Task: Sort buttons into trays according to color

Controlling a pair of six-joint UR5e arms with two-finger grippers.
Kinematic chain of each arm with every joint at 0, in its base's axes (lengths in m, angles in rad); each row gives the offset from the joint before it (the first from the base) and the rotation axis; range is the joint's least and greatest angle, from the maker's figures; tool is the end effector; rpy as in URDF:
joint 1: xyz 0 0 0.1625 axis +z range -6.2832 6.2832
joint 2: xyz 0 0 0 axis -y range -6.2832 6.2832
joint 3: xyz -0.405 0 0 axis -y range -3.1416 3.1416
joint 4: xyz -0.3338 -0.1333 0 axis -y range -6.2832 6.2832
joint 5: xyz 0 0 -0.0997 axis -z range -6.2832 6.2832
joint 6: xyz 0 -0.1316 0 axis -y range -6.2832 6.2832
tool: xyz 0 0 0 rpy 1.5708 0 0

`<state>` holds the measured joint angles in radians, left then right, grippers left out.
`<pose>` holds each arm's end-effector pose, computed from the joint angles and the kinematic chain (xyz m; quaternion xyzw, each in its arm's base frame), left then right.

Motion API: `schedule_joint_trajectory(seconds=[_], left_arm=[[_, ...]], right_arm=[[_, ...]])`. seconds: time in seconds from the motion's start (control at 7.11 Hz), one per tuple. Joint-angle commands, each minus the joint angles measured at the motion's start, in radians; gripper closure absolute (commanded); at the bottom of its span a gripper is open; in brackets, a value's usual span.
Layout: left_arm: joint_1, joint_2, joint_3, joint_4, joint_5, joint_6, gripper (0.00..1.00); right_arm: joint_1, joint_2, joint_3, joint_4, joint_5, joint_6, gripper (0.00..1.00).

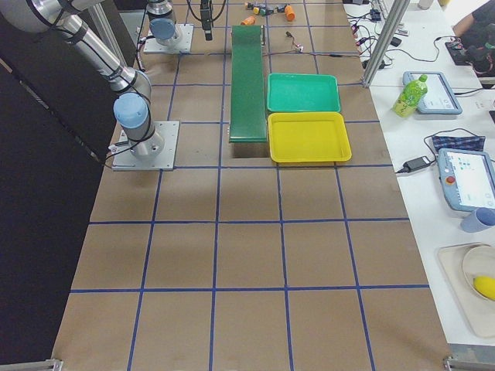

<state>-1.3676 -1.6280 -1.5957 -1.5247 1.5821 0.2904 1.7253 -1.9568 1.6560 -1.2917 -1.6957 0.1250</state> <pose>-0.0381 -0.4681 0.4044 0.0437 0.9989 0.0188 0.0011 0.1569 -0.2477 0.5082 0.0140 -0.9979 0.0194 0.0603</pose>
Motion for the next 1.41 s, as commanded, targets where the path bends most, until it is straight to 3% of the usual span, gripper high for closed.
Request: schedule_joint_trajectory(seconds=[0.0,0.14,0.56,0.7,0.98,1.27], left_arm=[[0.170,-0.032,-0.120,0.130,-0.004,0.266,0.00],[0.215,-0.033,-0.192,0.208,-0.002,0.399,0.00],[0.364,-0.053,-0.450,0.577,-0.008,0.826,0.00],[0.369,-0.079,-0.476,0.592,-0.032,0.913,0.00],[0.369,-0.128,-0.494,0.592,-0.094,0.996,0.00],[0.369,-0.144,-0.513,0.589,-0.093,0.930,0.00]], right_arm=[[0.000,-0.019,0.014,-0.010,0.011,0.001,0.00],[-0.004,0.019,0.010,-0.017,0.011,-0.001,0.00],[-0.015,0.318,-0.094,-0.310,0.025,-0.065,0.00],[-0.010,0.369,-0.084,-0.384,0.043,-0.064,0.00],[-0.018,0.320,-0.006,-0.368,0.097,-0.068,0.01],[-0.024,0.114,0.175,-0.392,0.120,-0.070,0.05]])
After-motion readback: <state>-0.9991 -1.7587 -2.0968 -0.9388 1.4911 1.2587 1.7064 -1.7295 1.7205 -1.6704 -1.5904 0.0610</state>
